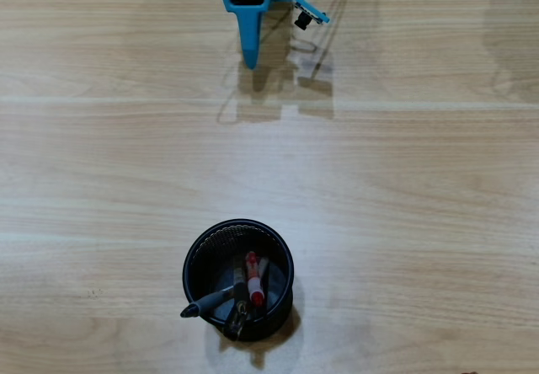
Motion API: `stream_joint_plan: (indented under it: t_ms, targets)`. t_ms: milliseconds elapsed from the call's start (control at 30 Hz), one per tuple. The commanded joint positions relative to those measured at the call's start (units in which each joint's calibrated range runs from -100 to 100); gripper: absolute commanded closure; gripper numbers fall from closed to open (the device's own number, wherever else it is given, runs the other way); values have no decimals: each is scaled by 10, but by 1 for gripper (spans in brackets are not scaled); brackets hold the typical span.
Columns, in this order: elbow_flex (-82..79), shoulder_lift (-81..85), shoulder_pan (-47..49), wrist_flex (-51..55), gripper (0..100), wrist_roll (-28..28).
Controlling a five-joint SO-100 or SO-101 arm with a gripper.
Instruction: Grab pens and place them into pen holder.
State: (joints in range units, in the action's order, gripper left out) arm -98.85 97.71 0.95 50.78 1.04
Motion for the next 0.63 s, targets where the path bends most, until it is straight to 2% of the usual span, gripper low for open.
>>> stream_joint_plan:
  t_ms: [0, 600]
  targets:
    - [4, 7, -2, 1, 98, -1]
    - [4, 7, -2, 1, 98, -1]
